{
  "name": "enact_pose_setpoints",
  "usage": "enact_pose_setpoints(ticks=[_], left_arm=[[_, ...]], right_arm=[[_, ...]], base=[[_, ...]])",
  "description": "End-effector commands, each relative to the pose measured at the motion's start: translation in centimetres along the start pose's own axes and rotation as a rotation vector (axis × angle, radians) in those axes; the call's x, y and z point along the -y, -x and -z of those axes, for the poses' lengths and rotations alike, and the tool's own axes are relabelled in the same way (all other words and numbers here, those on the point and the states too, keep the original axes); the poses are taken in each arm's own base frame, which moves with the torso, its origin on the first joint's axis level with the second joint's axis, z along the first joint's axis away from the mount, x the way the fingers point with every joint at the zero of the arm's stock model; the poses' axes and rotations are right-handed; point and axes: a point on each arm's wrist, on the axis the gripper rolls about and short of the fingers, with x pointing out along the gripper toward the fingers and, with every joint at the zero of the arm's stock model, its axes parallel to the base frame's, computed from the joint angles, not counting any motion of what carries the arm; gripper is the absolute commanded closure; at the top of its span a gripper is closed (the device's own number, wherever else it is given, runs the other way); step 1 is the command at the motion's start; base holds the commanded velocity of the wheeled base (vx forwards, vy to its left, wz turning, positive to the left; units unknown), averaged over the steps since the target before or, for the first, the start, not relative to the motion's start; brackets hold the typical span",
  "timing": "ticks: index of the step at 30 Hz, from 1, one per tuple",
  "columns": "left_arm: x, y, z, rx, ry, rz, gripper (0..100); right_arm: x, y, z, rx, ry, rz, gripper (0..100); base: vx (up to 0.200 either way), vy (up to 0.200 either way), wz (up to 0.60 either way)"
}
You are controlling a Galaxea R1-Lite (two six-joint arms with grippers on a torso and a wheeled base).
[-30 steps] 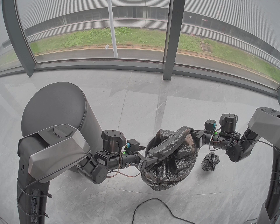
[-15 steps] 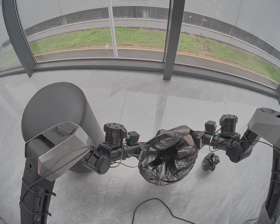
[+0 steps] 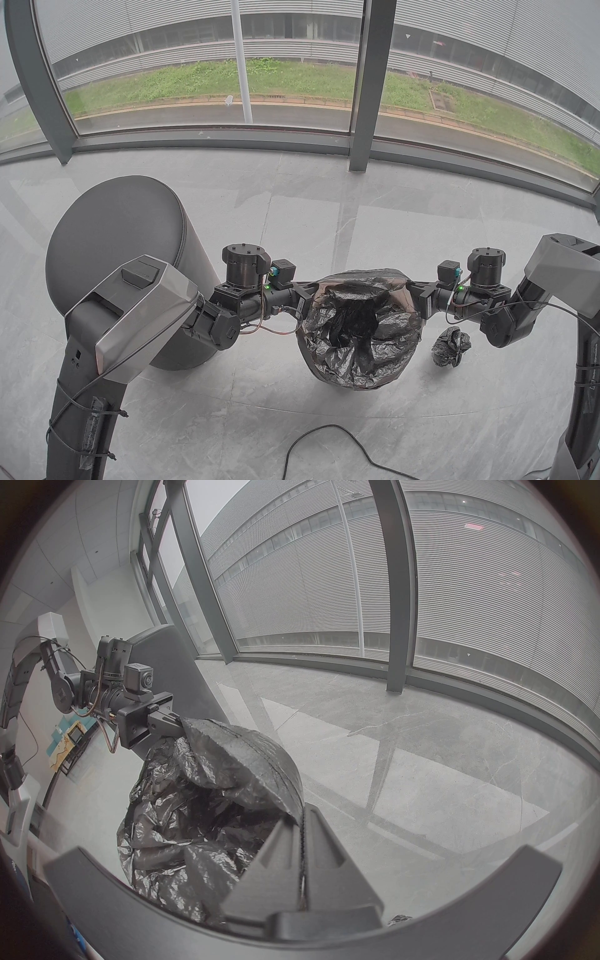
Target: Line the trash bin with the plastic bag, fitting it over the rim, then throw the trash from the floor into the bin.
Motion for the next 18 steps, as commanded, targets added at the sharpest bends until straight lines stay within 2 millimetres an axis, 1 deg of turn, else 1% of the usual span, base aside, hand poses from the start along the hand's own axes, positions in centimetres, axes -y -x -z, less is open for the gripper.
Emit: enact_pose_setpoints(ticks=[1,2,8,14,15,16,18], left_arm=[[-0.4,-0.8,0.0,0.01,-0.006,-0.002,100],[-0.5,-1.0,-0.1,0.011,-0.009,-0.003,100],[-0.9,-1.5,-1.2,0.027,-0.016,-0.005,100],[-1.3,-2.4,-1.1,0.026,-0.016,-0.007,100],[-1.3,-2.4,-1.1,0.026,-0.016,-0.007,100],[-1.5,-2.9,-1.0,0.029,-0.017,-0.007,100],[-1.7,-3.2,-1.2,0.029,-0.017,-0.007,100]], right_arm=[[0.4,-0.9,0.2,0.008,0.001,0.0,100],[0.5,-1.1,0.2,0.01,0.002,0.002,0],[0.8,-1.4,0.1,0.019,0.003,0.005,0],[2.3,-0.8,0.8,0.009,-0.01,0.044,0],[2.3,-0.8,0.8,0.009,-0.01,0.044,0],[2.8,-0.9,1.1,0.007,-0.014,0.055,0],[3.4,-1.0,1.3,0.009,-0.015,0.069,0]], base=[[0.0,0.0,0.0],[0.0,0.0,0.0],[0.0,0.0,0.0],[0.0,0.0,0.0],[0.0,0.0,0.0],[0.0,0.0,0.0],[0.0,0.0,0.0]])
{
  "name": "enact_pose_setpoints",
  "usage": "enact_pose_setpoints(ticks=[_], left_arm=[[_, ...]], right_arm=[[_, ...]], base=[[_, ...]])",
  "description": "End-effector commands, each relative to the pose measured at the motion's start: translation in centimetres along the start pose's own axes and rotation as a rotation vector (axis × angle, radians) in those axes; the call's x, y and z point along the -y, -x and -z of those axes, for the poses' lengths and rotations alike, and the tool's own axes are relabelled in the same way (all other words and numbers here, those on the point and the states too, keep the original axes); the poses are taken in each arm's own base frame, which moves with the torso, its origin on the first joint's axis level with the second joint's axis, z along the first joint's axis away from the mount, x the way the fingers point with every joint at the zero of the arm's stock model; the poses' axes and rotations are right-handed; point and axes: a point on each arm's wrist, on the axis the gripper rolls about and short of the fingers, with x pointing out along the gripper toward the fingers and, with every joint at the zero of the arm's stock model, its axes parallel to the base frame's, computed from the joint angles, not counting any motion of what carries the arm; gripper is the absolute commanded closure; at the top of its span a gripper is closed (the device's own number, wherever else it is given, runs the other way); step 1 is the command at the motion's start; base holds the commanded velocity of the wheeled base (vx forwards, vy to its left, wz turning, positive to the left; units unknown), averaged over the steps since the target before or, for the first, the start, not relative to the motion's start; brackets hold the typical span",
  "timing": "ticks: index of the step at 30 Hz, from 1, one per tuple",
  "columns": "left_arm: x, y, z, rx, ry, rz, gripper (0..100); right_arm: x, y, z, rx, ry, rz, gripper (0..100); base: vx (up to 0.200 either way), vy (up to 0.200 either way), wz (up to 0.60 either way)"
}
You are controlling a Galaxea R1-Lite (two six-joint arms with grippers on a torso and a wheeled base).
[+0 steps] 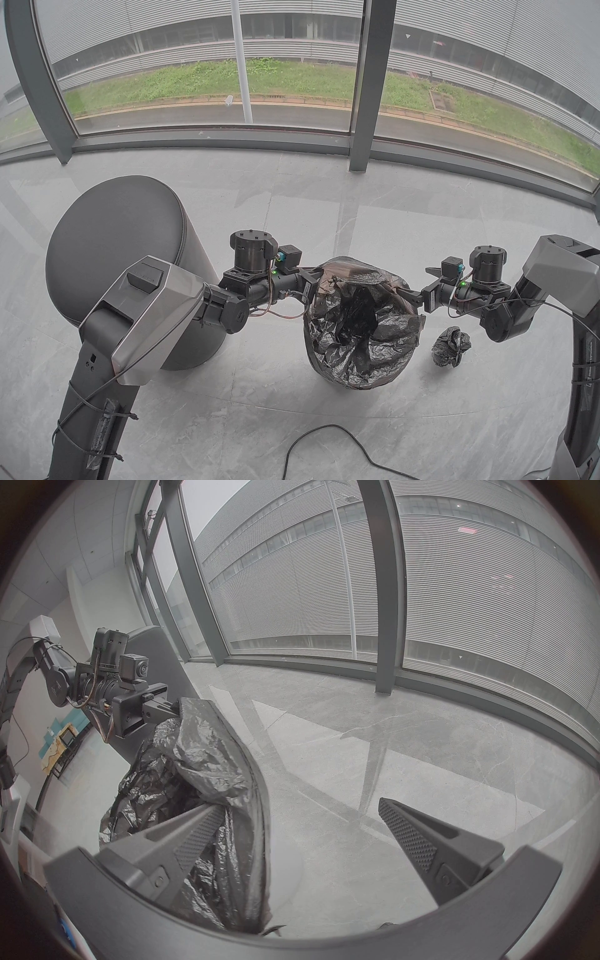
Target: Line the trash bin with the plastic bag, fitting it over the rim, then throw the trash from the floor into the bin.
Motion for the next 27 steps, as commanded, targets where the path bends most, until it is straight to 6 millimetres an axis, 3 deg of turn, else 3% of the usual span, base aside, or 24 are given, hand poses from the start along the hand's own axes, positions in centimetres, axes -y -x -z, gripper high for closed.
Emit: enact_pose_setpoints(ticks=[1,9,27], left_arm=[[-0.4,-1.2,0.6,-0.002,0.001,0.001,100],[-0.9,-2.1,-0.1,-0.009,0.004,0.002,100],[-1.7,-2.7,4.9,-0.141,0.065,0.003,100]], right_arm=[[1.5,-0.1,0.8,-0.004,-0.008,0.032,0],[2.4,-0.7,1.5,-0.004,-0.012,0.049,0],[3.5,-2.3,4.1,-0.026,-0.028,0.062,0]], base=[[0.0,0.0,0.0],[0.0,0.0,0.0],[0.0,0.0,0.0]])
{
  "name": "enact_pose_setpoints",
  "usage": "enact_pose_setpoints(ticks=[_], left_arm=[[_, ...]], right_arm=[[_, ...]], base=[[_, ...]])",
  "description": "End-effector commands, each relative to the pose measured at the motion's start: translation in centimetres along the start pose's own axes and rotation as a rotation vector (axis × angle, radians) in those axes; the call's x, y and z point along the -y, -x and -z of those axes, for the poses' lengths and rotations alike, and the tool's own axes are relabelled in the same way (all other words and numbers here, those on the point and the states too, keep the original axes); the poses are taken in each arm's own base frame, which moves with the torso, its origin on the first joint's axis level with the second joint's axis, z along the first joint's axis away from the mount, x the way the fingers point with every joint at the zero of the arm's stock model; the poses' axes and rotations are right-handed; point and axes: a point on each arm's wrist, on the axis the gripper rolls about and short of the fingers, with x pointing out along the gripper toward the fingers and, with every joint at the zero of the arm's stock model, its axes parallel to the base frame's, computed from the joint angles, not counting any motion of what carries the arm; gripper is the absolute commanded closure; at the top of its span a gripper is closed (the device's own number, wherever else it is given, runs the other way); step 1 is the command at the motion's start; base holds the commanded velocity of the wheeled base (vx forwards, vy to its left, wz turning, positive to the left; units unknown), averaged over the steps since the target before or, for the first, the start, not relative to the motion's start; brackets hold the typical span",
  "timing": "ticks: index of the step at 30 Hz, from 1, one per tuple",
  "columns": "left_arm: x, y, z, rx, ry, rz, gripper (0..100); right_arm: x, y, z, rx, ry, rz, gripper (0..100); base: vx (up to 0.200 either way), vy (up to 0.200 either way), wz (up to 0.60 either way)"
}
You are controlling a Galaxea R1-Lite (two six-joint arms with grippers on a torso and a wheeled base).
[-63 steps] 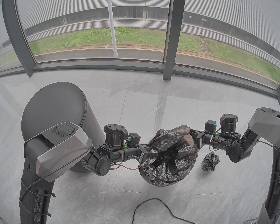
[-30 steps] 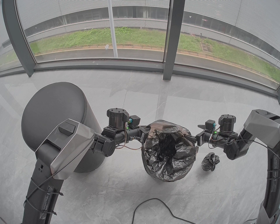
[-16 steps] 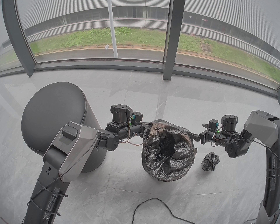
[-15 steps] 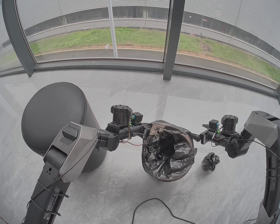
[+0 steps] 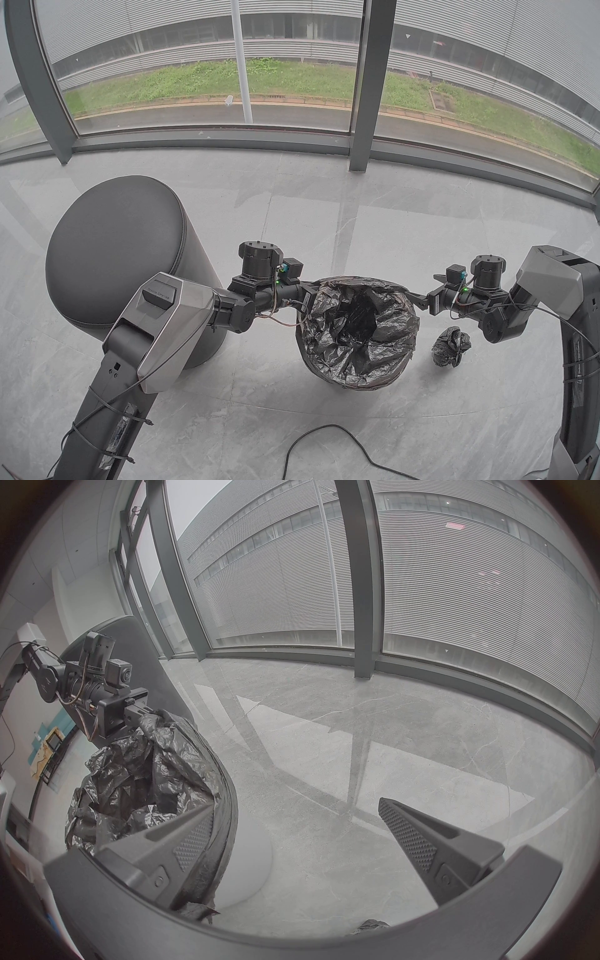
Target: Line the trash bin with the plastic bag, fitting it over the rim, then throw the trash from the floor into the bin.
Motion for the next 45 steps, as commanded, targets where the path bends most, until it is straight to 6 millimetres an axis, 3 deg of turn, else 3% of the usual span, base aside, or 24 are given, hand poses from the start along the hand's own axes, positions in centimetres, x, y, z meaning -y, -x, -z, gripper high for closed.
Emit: enact_pose_setpoints(ticks=[1,9,23,24,28,39,42,45], left_arm=[[-0.4,-0.5,2.1,-0.046,0.022,-0.001,100],[-0.2,-1.4,5.9,-0.158,0.072,0.022,100],[-0.4,-1.5,9.1,-0.281,0.199,-0.003,100],[-0.6,-1.3,9.5,-0.319,0.222,-0.016,0],[-0.7,-1.1,10.7,-0.387,0.304,-0.033,0],[-0.5,0.8,0.8,-0.155,0.237,-0.085,0],[-0.6,1.4,-0.7,-0.125,0.248,-0.11,0],[-0.9,1.7,-0.9,-0.119,0.252,-0.119,0]], right_arm=[[0.1,-0.8,0.6,0.0,0.0,-0.001,0],[0.4,-0.7,0.2,0.016,0.006,0.003,0],[0.4,-0.1,-1.8,0.07,0.031,0.012,0],[0.4,0.0,-1.9,0.073,0.033,0.011,0],[0.2,0.3,-2.4,0.077,0.035,0.01,0],[-0.3,1.6,-4.1,0.1,0.051,0.007,0],[-0.5,1.9,-4.1,0.092,0.047,0.006,0],[-0.7,2.2,-3.9,0.082,0.043,0.002,0]], base=[[0.0,0.0,0.0],[0.0,0.0,0.0],[0.0,0.0,0.0],[0.0,0.0,0.0],[0.0,0.0,0.0],[0.0,0.0,0.0],[0.0,0.0,0.0],[0.0,0.0,0.0]])
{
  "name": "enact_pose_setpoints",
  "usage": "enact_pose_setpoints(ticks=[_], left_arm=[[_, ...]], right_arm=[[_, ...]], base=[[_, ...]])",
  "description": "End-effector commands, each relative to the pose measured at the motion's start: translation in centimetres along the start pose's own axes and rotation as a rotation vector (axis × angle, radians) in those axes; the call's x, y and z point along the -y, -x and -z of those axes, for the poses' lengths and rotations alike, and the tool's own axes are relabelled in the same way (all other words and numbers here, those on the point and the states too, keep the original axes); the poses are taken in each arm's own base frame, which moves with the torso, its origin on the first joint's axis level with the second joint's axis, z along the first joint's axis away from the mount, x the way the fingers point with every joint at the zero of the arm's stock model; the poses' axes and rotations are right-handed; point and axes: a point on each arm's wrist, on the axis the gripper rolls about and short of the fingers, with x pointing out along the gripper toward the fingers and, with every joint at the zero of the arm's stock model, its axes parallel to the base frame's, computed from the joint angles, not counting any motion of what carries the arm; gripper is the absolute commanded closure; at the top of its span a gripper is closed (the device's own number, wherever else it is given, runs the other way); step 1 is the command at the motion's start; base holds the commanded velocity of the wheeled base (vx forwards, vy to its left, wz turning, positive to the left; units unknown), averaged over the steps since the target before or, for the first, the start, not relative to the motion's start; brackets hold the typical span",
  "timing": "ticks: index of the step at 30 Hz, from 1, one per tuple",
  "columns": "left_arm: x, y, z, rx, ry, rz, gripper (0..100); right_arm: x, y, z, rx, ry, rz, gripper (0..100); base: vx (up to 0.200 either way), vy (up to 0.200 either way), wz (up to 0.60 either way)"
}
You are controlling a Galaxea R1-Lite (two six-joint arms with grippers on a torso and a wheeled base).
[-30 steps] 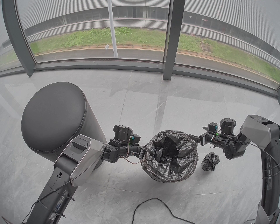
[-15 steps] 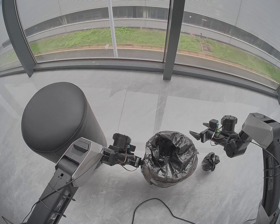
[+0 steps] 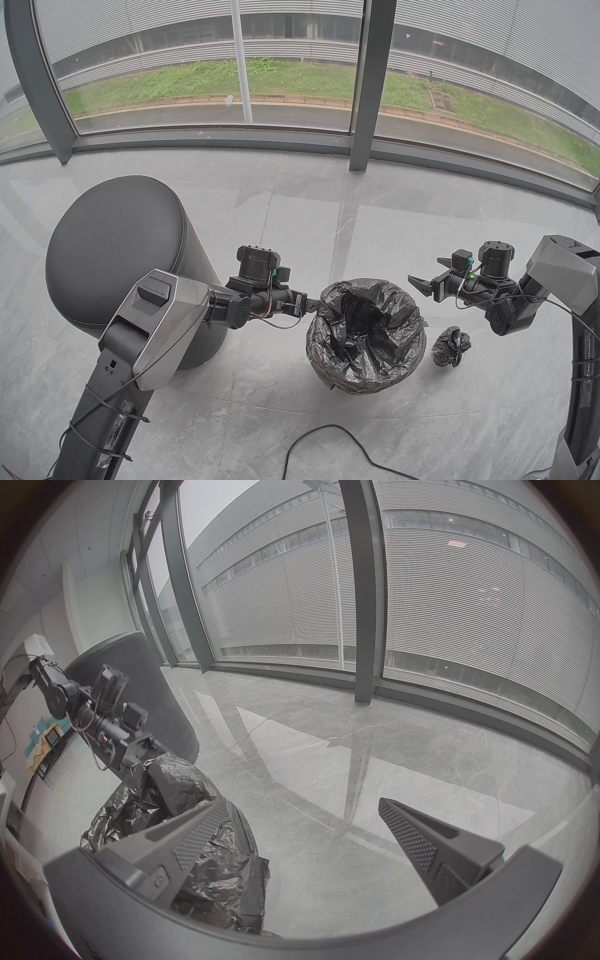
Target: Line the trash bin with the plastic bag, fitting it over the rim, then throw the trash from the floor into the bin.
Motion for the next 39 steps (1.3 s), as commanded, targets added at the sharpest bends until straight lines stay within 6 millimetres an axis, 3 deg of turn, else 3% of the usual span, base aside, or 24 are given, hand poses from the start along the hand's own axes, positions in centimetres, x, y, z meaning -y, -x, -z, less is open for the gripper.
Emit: enact_pose_setpoints(ticks=[1,6,10,17,20,23,25,27,28,29,30,31,34,37,39], left_arm=[[0.1,1.4,-2.2,0.048,-0.008,-0.006,0],[-0.3,1.7,-2.3,0.051,-0.004,-0.015,0],[0.2,2.9,-4.1,0.085,-0.011,-0.013,0],[2.9,5.5,-7.9,0.169,0.072,-0.061,0],[4.8,8.2,-10.1,0.161,0.21,-0.121,0],[6.4,12.9,-10.7,-0.057,0.33,-0.237,0],[7.5,17.3,-10.2,-0.292,0.347,-0.31,0],[9.2,23.3,-9.4,-0.579,0.351,-0.345,0],[9.3,23.7,-9.3,-0.601,0.349,-0.346,0],[11.0,28.4,-8.4,-0.843,0.323,-0.332,0],[11.0,28.4,-8.4,-0.843,0.323,-0.332,0],[13.3,33.0,-8.3,-0.962,0.319,-0.271,0],[14.8,36.0,-9.1,-0.863,0.377,-0.268,0],[15.0,41.9,-9.9,-0.719,0.347,-0.239,0],[14.6,47.1,-10.1,-0.569,0.311,-0.216,0]], right_arm=[[-0.5,0.6,-0.6,0.002,0.003,-0.007,0],[-1.3,1.3,-1.2,-0.001,0.004,-0.022,0],[-2.2,2.6,-0.5,-0.049,-0.015,-0.037,0],[-3.2,4.8,-0.3,-0.093,-0.032,-0.046,0],[-3.3,5.5,-1.3,-0.075,-0.024,-0.044,0],[-3.7,6.1,-2.1,-0.059,-0.016,-0.048,0],[-4.2,6.5,-2.7,-0.053,-0.011,-0.057,0],[-4.8,7.1,-3.1,-0.049,-0.007,-0.067,0],[-4.8,7.2,-3.1,-0.05,-0.008,-0.067,0],[-5.5,7.6,-3.5,-0.048,-0.003,-0.083,0],[-5.5,7.6,-3.5,-0.048,-0.003,-0.083,0],[-6.4,7.9,-3.9,-0.046,0.003,-0.106,0],[-8.0,8.0,-4.4,-0.043,0.013,-0.15,0],[-10.1,7.8,-5.0,-0.054,0.022,-0.214,0],[-11.2,8.0,-5.6,-0.073,0.024,-0.25,0]], base=[[0.0,0.0,0.0],[0.0,0.0,0.0],[0.0,0.0,0.0],[0.0,0.0,0.0],[0.0,0.0,0.0],[0.0,0.0,0.0],[0.0,0.0,0.0],[0.0,0.0,0.0],[0.0,0.0,0.0],[0.0,0.0,0.0],[0.0,0.0,0.0],[0.0,0.0,0.0],[0.0,0.0,0.0],[0.0,0.0,0.0],[0.0,0.0,0.0]])
